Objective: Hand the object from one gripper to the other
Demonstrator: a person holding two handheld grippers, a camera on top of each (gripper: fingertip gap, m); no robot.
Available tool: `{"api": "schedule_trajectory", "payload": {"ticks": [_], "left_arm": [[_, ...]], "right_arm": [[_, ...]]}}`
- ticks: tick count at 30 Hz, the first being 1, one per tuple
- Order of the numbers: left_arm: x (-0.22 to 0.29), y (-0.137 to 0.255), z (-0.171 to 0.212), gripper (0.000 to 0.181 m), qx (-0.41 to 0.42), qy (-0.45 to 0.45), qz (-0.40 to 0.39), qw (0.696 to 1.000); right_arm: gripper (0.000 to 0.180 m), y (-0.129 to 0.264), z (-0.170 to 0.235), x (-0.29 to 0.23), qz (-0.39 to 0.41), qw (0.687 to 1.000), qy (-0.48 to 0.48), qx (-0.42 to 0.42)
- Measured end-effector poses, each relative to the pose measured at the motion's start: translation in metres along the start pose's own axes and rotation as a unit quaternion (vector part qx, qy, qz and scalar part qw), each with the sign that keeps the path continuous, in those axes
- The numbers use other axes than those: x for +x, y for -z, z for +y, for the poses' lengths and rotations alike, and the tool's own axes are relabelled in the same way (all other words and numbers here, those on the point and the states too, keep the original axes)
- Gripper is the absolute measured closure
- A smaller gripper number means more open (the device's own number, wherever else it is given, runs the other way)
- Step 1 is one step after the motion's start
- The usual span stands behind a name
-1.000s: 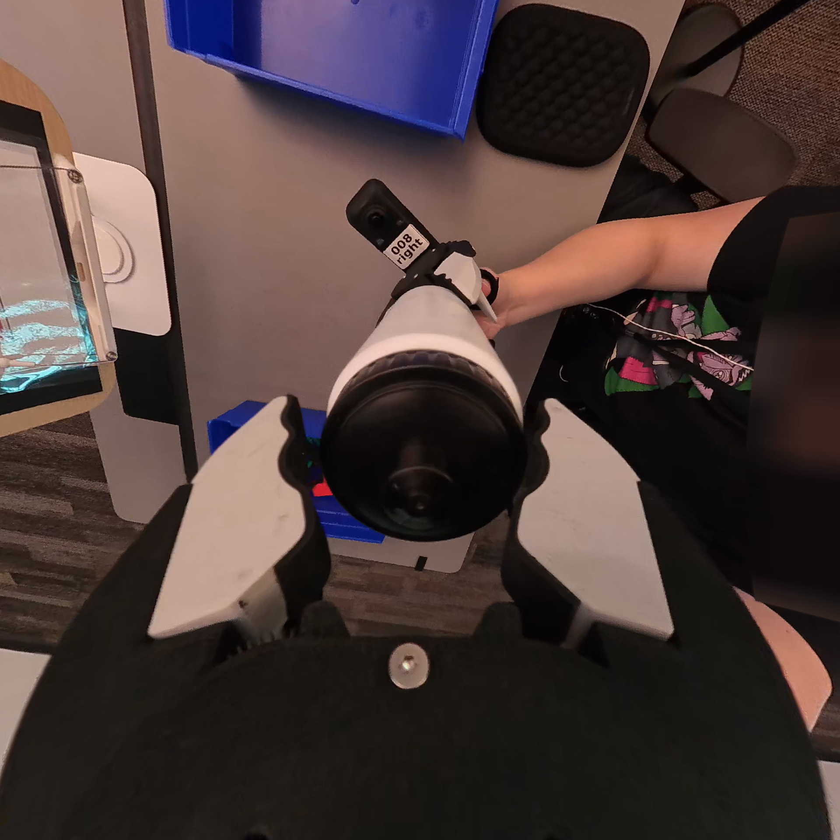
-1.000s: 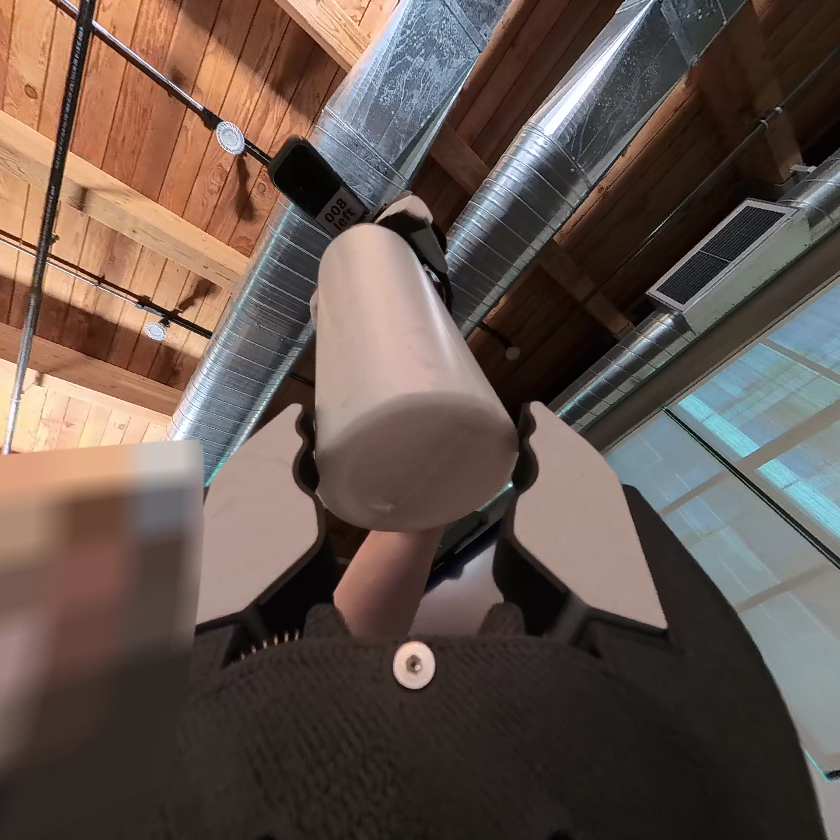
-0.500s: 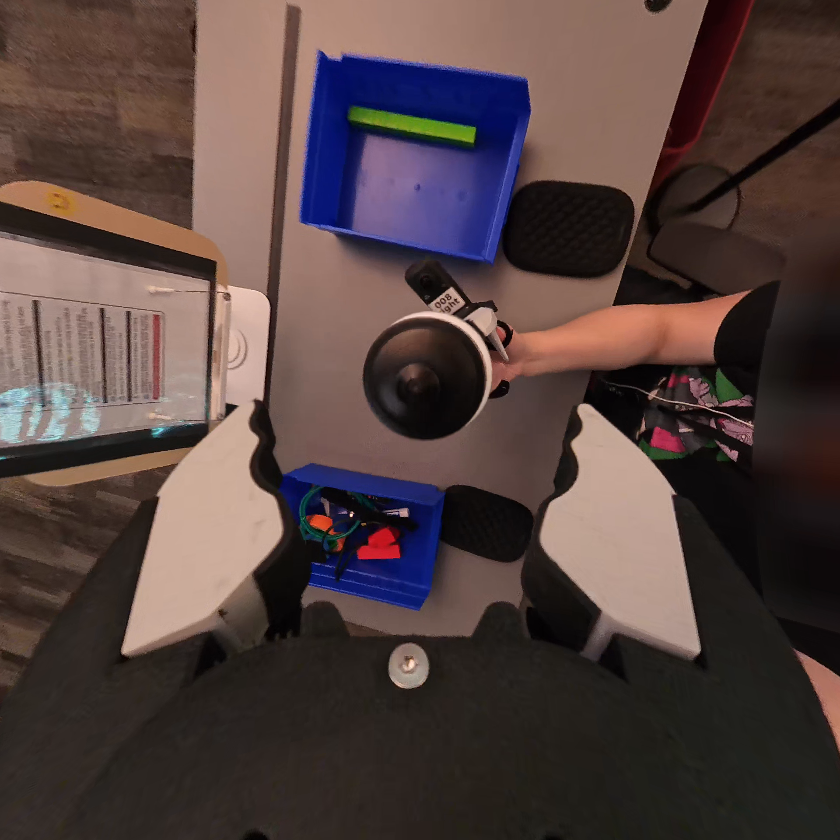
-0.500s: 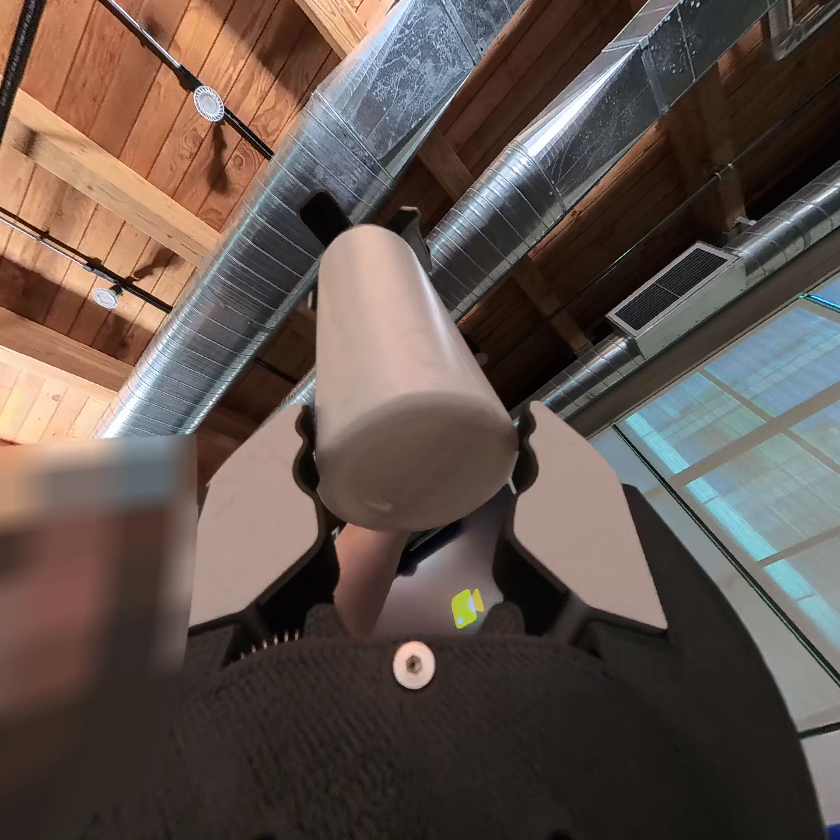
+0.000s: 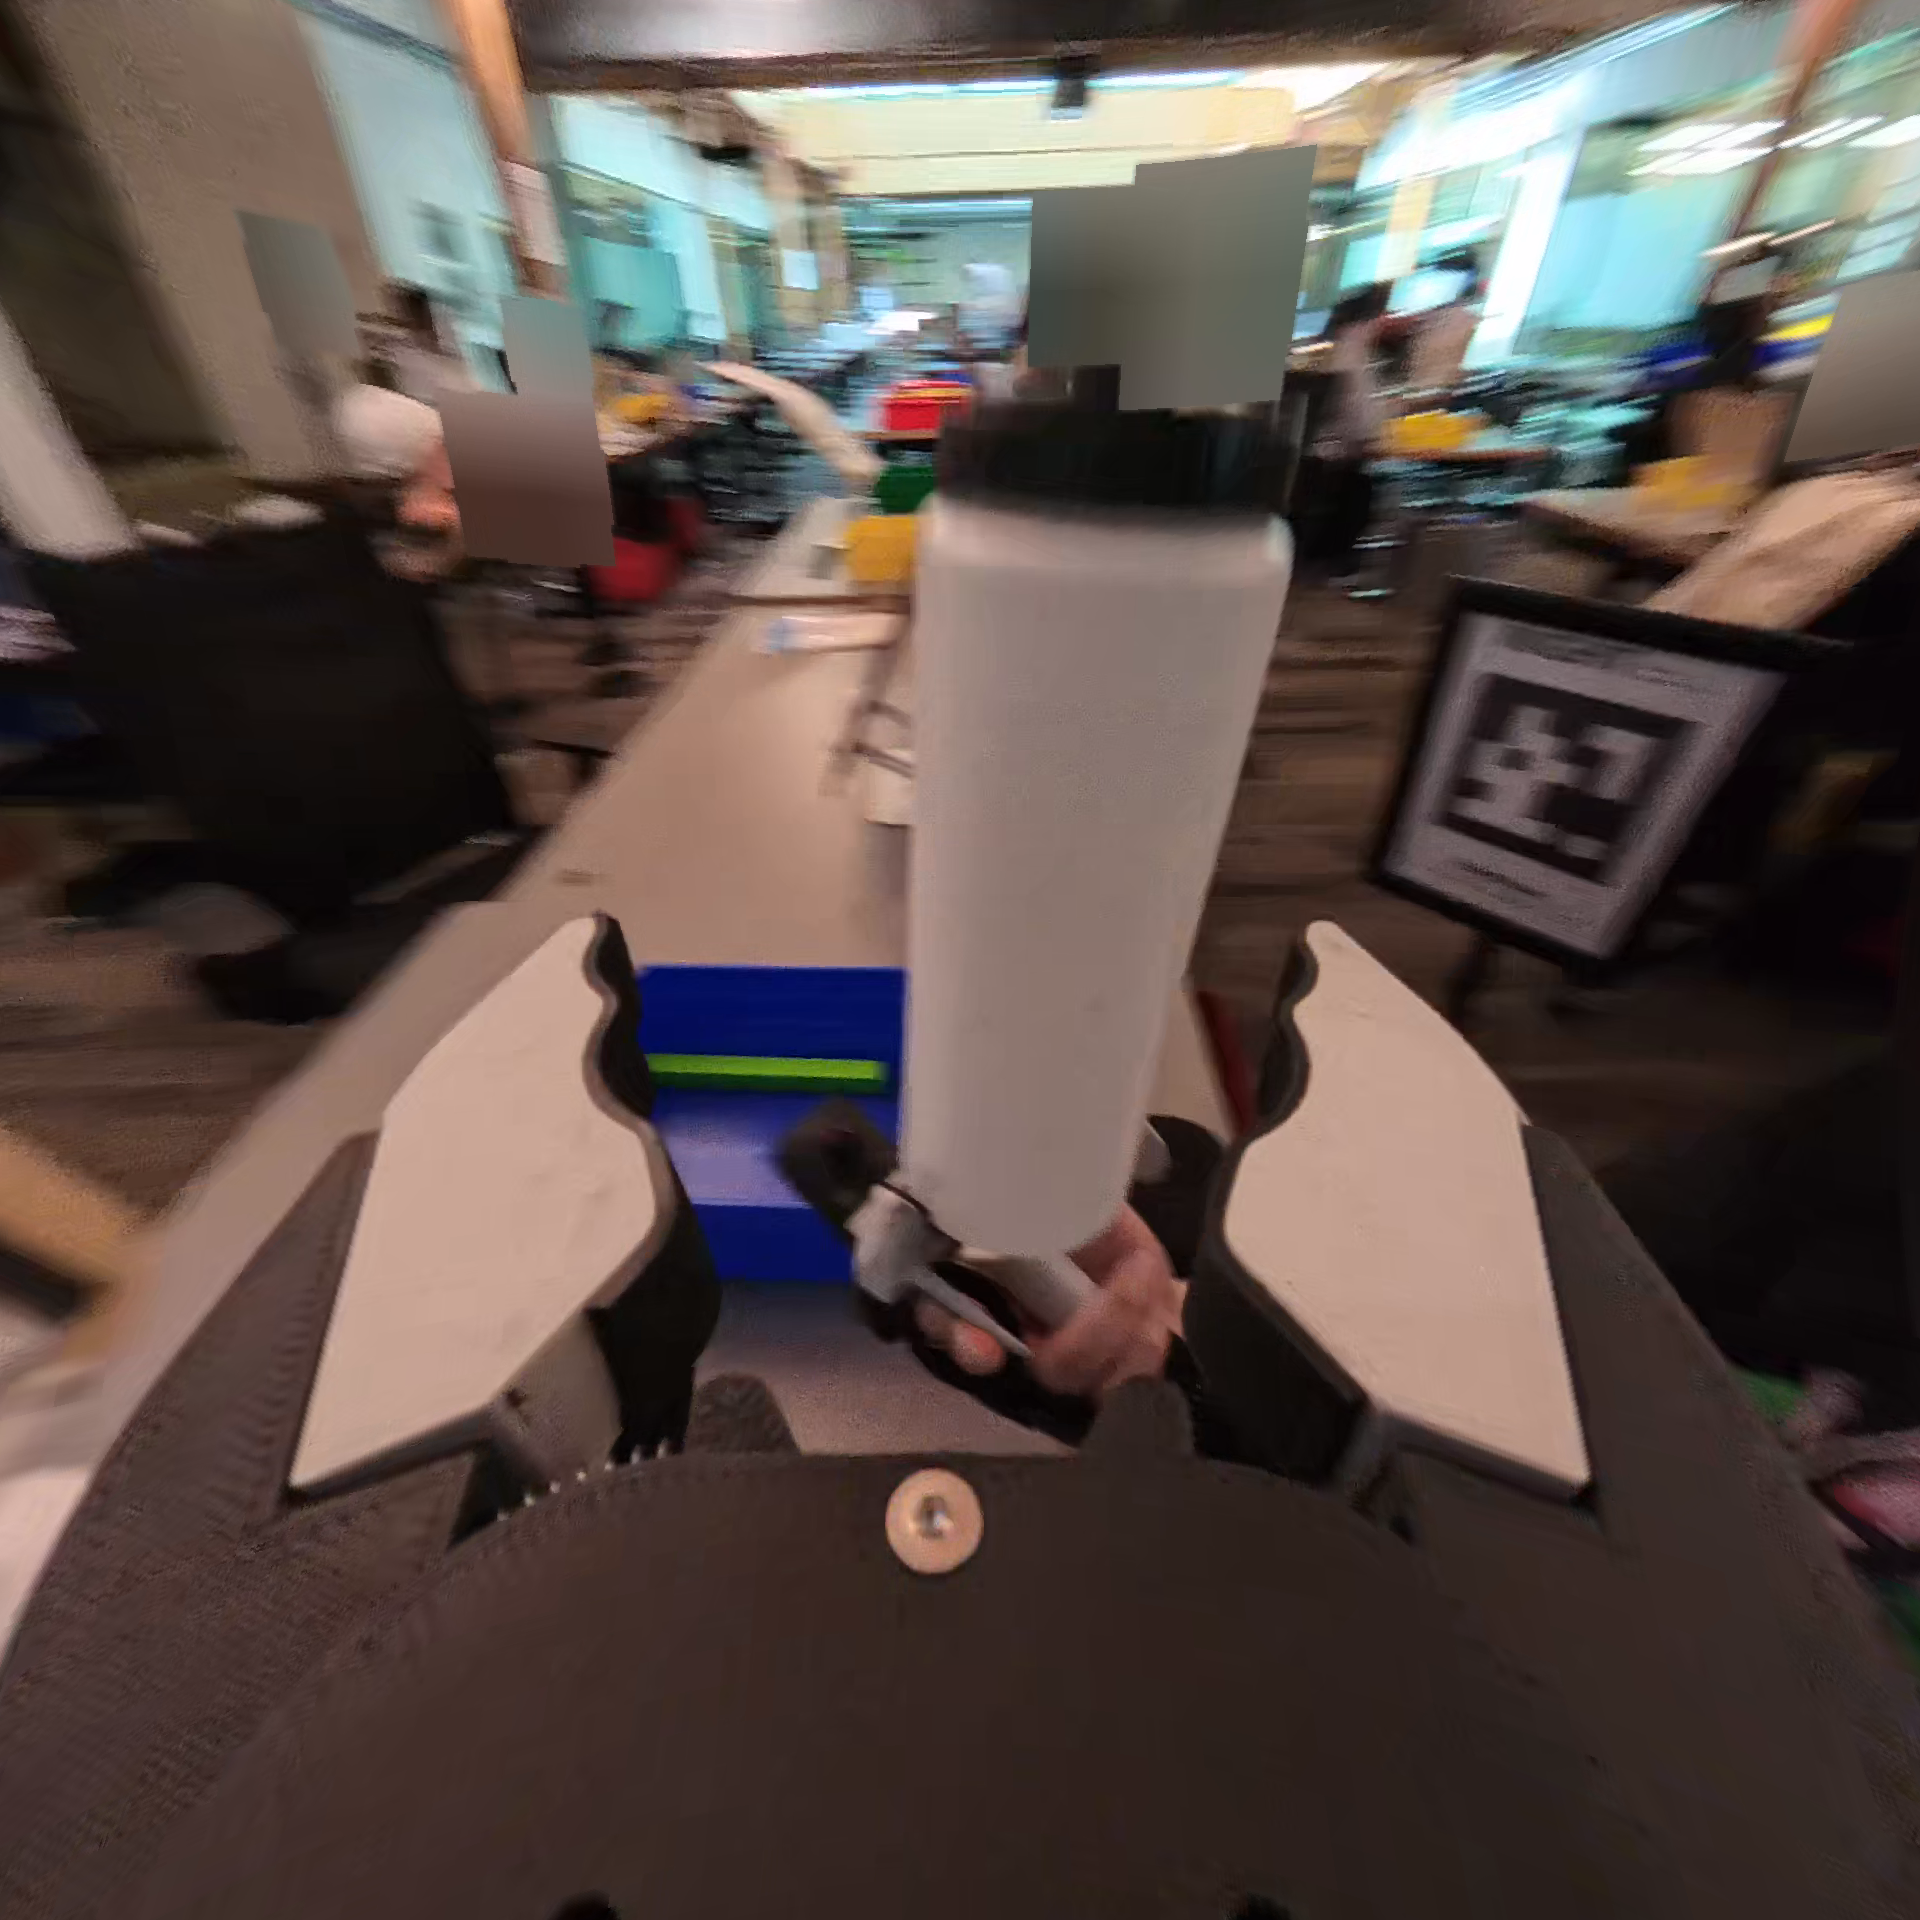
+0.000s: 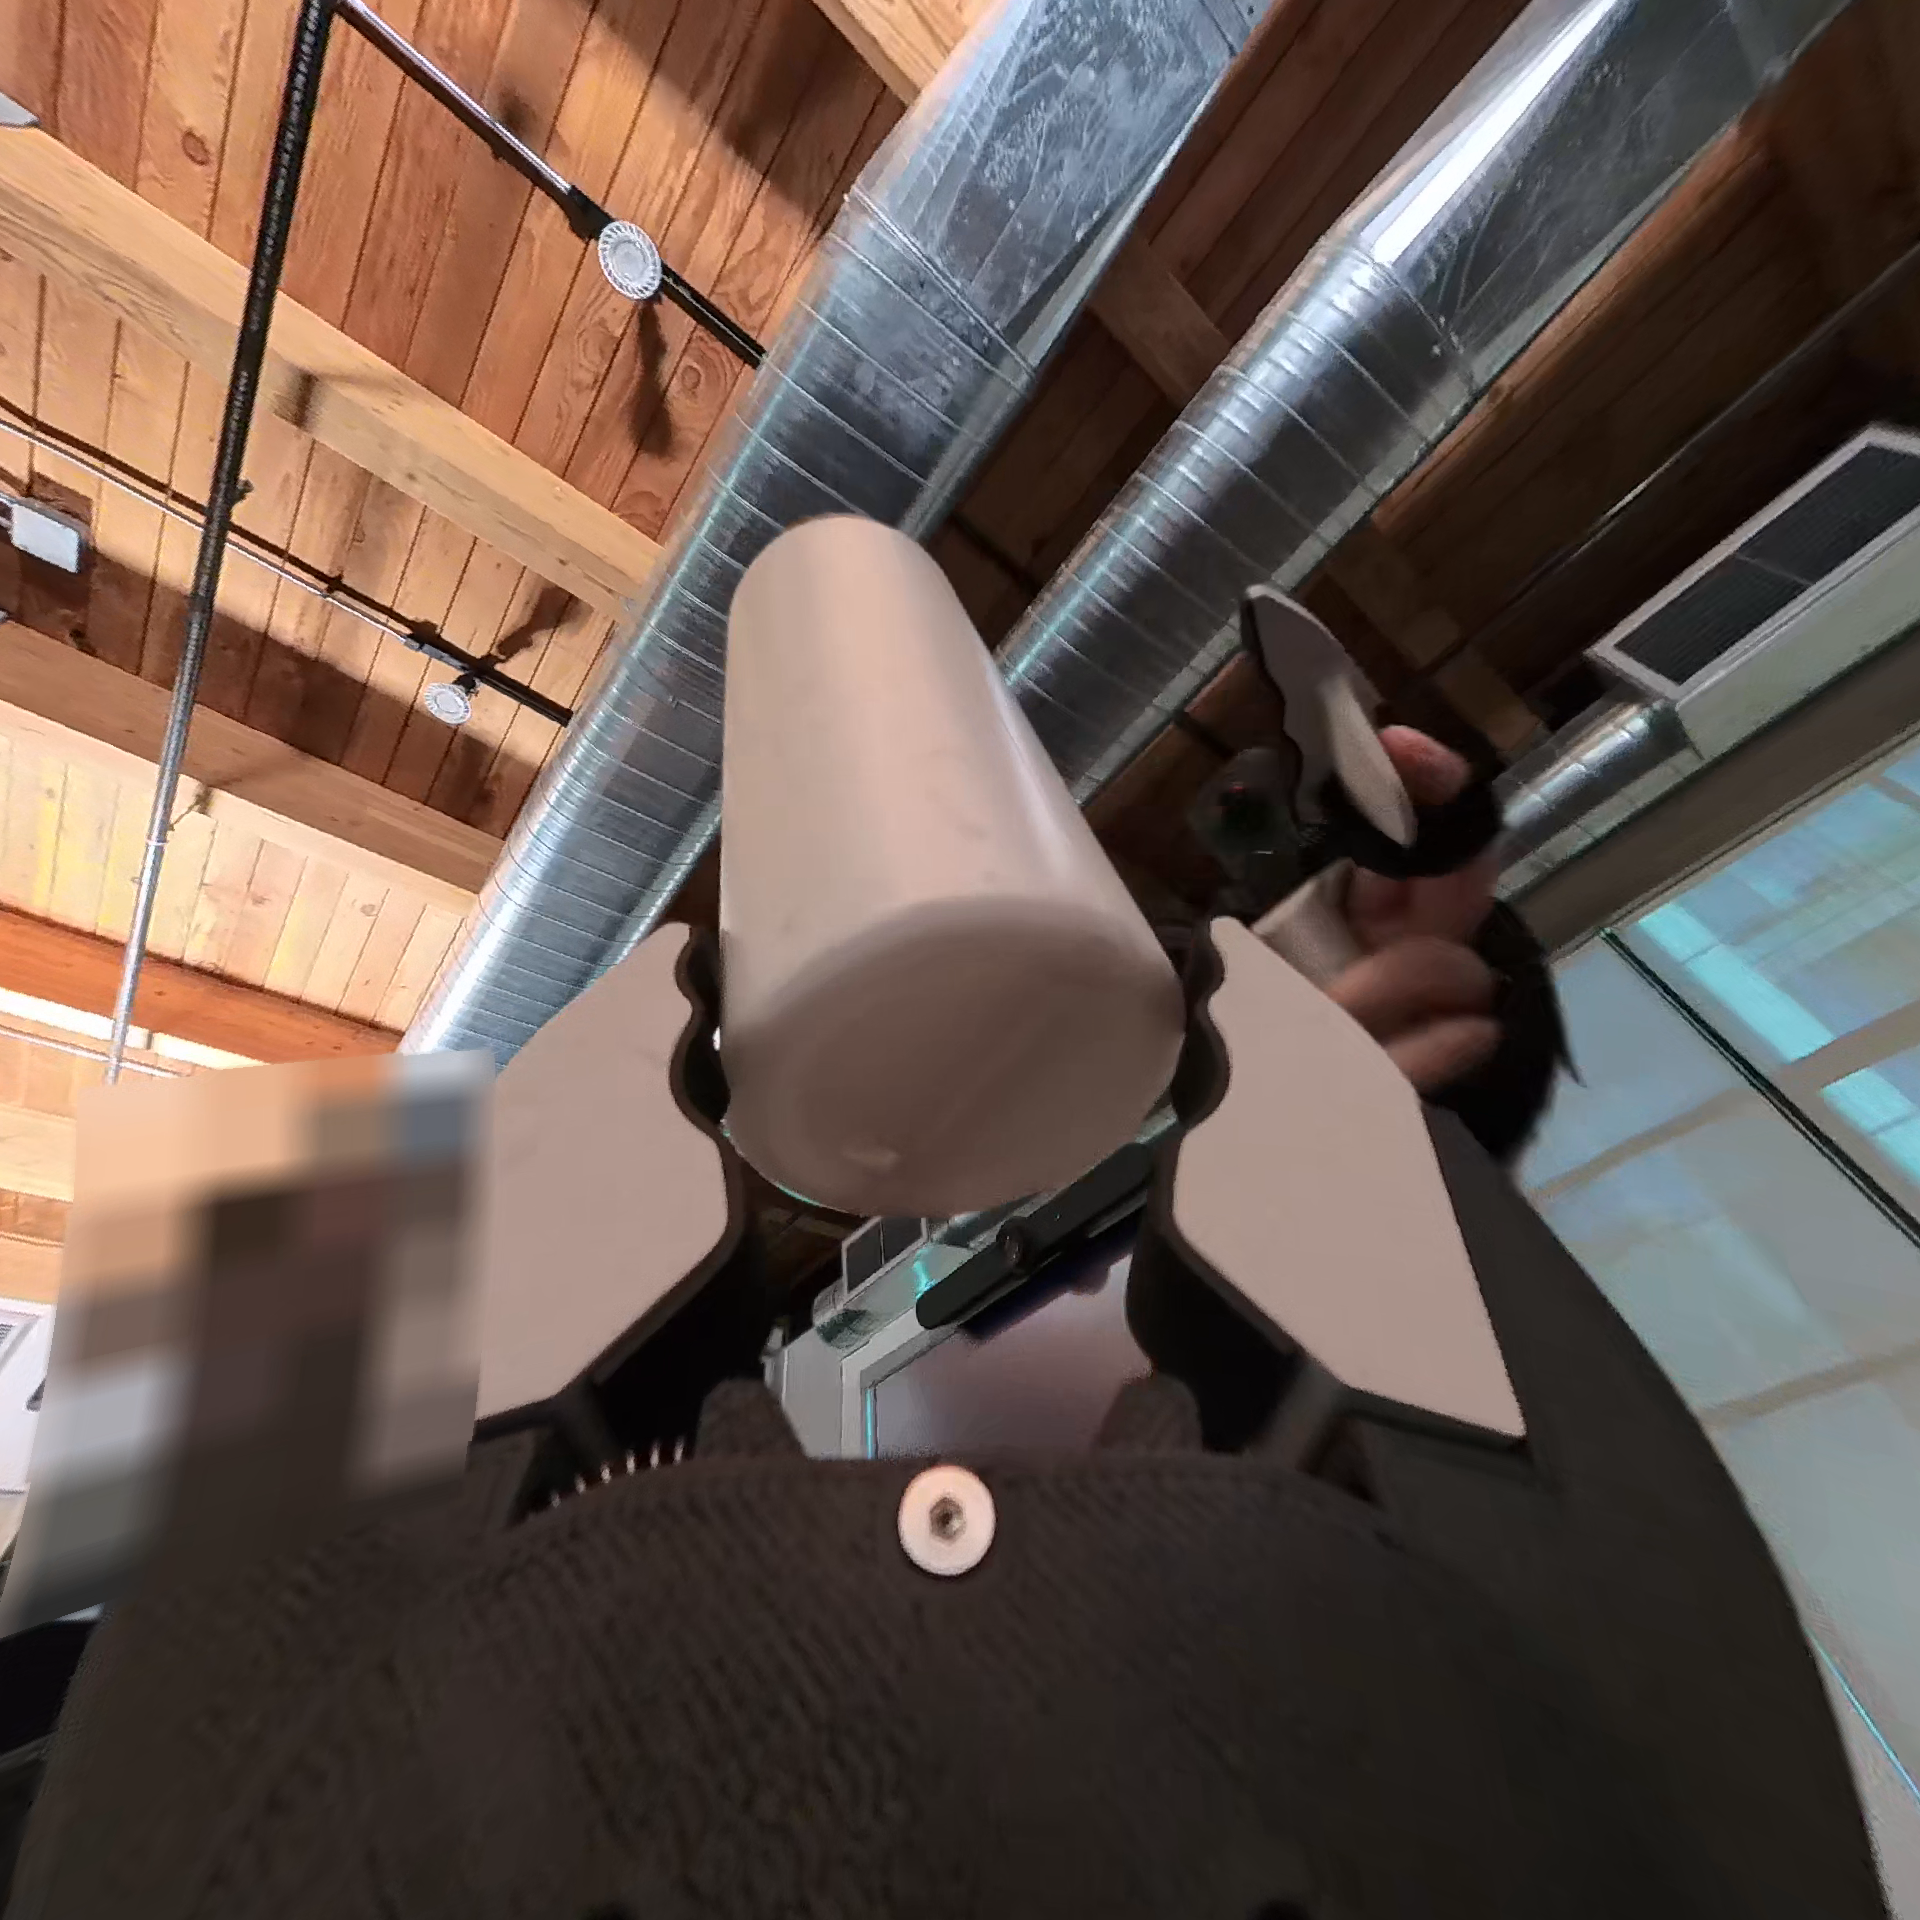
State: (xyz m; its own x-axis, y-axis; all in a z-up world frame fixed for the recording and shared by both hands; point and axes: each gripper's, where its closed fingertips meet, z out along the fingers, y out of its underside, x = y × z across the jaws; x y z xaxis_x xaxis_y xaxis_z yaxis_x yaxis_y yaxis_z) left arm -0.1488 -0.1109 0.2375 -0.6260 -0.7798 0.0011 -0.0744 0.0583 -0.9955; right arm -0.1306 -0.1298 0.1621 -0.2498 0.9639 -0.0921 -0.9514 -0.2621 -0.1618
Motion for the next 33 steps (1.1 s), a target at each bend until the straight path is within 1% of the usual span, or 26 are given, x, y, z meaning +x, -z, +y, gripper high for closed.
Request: {"api": "schedule_trajectory", "payload": {"ticks": [1,3,6,8,10,11,12,13,14,15,16,17,18,19,22,23,24,25,26,27,28,29,30,31,32,33], "left_arm": [[0.004,-0.009,0.021,0.067,0.005,0.011,0.031,0.999],[0.008,-0.026,0.048,0.066,0.011,-0.001,0.060,0.998],[0.026,-0.044,0.065,0.069,0.016,-0.020,0.117,0.993],[0.030,-0.056,0.073,0.074,0.015,-0.039,0.122,0.992],[0.031,-0.063,0.083,0.096,0.007,-0.067,0.125,0.990],[0.029,-0.064,0.089,0.096,0.003,-0.071,0.121,0.990],[0.024,-0.064,0.093,0.096,0.003,-0.073,0.112,0.991],[0.020,-0.062,0.094,0.096,0.012,-0.070,0.099,0.993],[0.017,-0.058,0.095,0.097,0.021,-0.060,0.096,0.993],[0.016,-0.053,0.096,0.097,0.023,-0.049,0.096,0.994],[0.012,-0.049,0.098,0.097,0.022,-0.044,0.087,0.995],[0.007,-0.045,0.100,0.097,0.017,-0.049,0.071,0.996],[0.005,-0.042,0.102,0.097,0.013,-0.055,0.062,0.996],[0.006,-0.041,0.103,0.097,0.011,-0.055,0.064,0.996],[0.008,-0.048,0.107,0.097,0.002,-0.044,0.064,0.997],[0.008,-0.052,0.111,0.097,-0.008,-0.048,0.059,0.997],[0.008,-0.057,0.115,0.097,-0.017,-0.049,0.054,0.997],[0.008,-0.062,0.117,0.097,-0.022,-0.045,0.045,0.998],[0.007,-0.065,0.118,0.097,-0.025,-0.040,0.035,0.998],[0.006,-0.067,0.120,0.097,-0.031,-0.039,0.027,0.998],[0.004,-0.066,0.122,0.096,-0.037,-0.037,0.018,0.998],[0.000,-0.063,0.123,0.095,-0.038,-0.033,0.000,0.999],[-0.008,-0.055,0.123,0.084,-0.036,-0.026,-0.030,0.999],[-0.018,-0.043,0.124,0.080,-0.037,-0.017,-0.066,0.997],[-0.025,-0.028,0.124,0.077,-0.037,-0.004,-0.099,0.994],[-0.029,-0.012,0.124,0.077,-0.033,0.009,-0.125,0.992]], "right_arm": [[0.093,0.000,0.004,0.000,0.005,1.000,-0.003,-0.006],[0.093,0.003,0.008,0.000,0.016,1.000,-0.009,-0.011],[0.093,0.012,0.009,0.001,0.026,0.999,-0.018,-0.010],[0.093,0.020,0.011,0.001,0.030,0.999,-0.034,-0.023],[0.093,0.030,0.010,0.003,0.056,0.997,-0.031,-0.040],[0.093,0.036,0.007,0.003,0.081,0.995,-0.021,-0.048],[0.095,0.046,0.002,0.007,0.136,0.989,0.006,-0.062],[0.093,0.061,-0.007,0.013,0.215,0.972,0.060,-0.074],[0.088,0.079,-0.021,0.017,0.303,0.942,0.122,-0.081],[0.080,0.091,-0.035,0.011,0.366,0.904,0.199,-0.099],[0.079,0.095,-0.051,-0.003,0.409,0.858,0.289,-0.116],[0.079,0.087,-0.064,-0.020,0.428,0.812,0.375,-0.132],[0.078,0.069,-0.066,-0.035,0.428,0.774,0.436,-0.166],[0.078,0.048,-0.060,-0.042,0.420,0.750,0.466,-0.211],[0.067,-0.005,-0.024,-0.027,0.403,0.710,0.466,-0.340],[0.063,-0.013,-0.015,-0.016,0.410,0.688,0.466,-0.376],[0.063,-0.015,-0.011,-0.004,0.425,0.658,0.472,-0.405],[0.067,-0.013,-0.010,0.007,0.441,0.626,0.483,-0.426],[0.093,-0.009,-0.008,0.014,0.446,0.600,0.491,-0.447],[0.095,-0.008,-0.008,0.017,0.448,0.592,0.496,-0.450],[0.096,-0.004,-0.009,0.018,0.458,0.595,0.481,-0.453],[0.096,-0.002,-0.018,0.016,0.472,0.593,0.478,-0.444],[0.096,-0.001,-0.032,0.012,0.485,0.585,0.485,-0.433],[0.096,0.005,-0.053,0.007,0.512,0.568,0.481,-0.428],[0.096,0.014,-0.080,0.001,0.551,0.543,0.470,-0.425],[0.096,0.030,-0.112,-0.004,0.603,0.508,0.448,-0.421]]}}
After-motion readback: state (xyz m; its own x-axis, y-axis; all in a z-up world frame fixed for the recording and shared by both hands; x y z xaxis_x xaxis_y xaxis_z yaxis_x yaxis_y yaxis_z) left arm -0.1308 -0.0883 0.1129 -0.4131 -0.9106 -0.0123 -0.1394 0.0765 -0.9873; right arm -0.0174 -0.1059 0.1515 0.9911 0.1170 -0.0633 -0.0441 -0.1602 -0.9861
